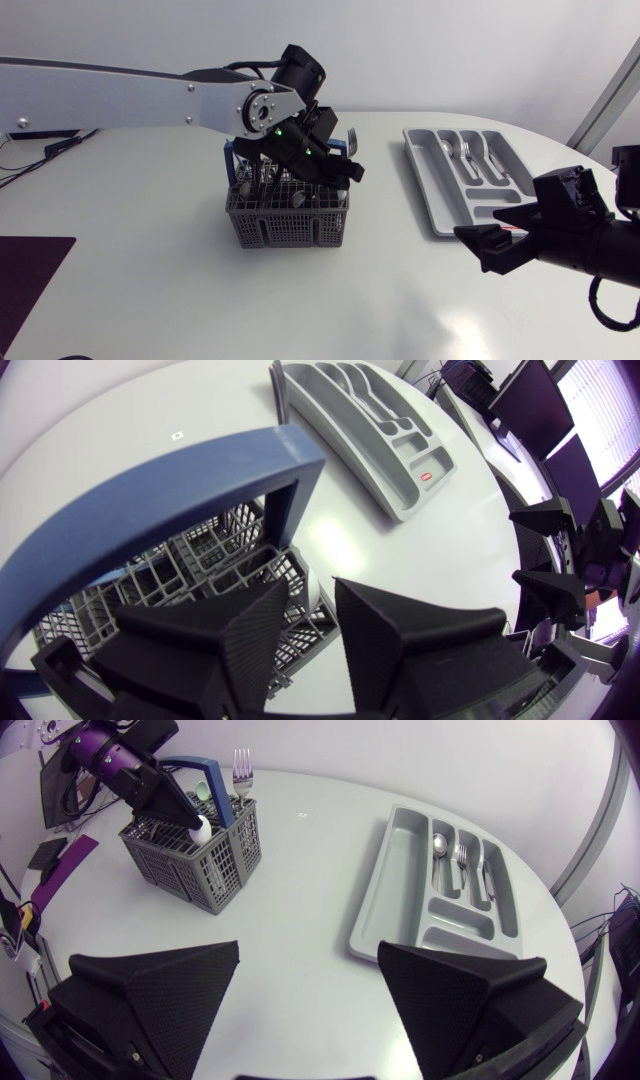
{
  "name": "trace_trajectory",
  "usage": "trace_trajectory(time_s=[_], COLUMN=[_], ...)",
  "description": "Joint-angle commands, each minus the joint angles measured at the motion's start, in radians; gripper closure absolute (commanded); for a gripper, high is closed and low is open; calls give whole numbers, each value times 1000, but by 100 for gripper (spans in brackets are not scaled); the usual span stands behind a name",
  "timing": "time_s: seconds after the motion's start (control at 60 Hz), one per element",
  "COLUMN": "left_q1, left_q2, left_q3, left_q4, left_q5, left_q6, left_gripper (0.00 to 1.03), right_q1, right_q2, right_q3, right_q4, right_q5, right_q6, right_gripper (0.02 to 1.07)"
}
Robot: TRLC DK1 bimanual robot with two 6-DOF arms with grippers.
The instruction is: Unload the cutlery basket into the drawer organizer.
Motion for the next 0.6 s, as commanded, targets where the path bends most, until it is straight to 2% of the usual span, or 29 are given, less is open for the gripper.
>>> trace_trajectory(time_s=[0.0, 0.35, 0.4, 0.583], left_q1=[-7, -20, -22, -37], left_q2=[33, 33, 30, 34], left_q3=[18, -4, -4, 5], left_q4=[3, 14, 14, 11], left_q5=[-2, -3, -5, -36], left_q6=[-25, -24, -24, -11], left_gripper=[75, 84, 88, 89], right_q1=[-10, -13, -11, -11], right_q2=[11, 16, 16, 16], right_q3=[-18, -23, -25, -28], right_q4=[10, 19, 19, 23], right_q5=[-2, -2, -2, -2], right_q6=[-22, -28, -28, -28], right_gripper=[7, 7, 7, 7])
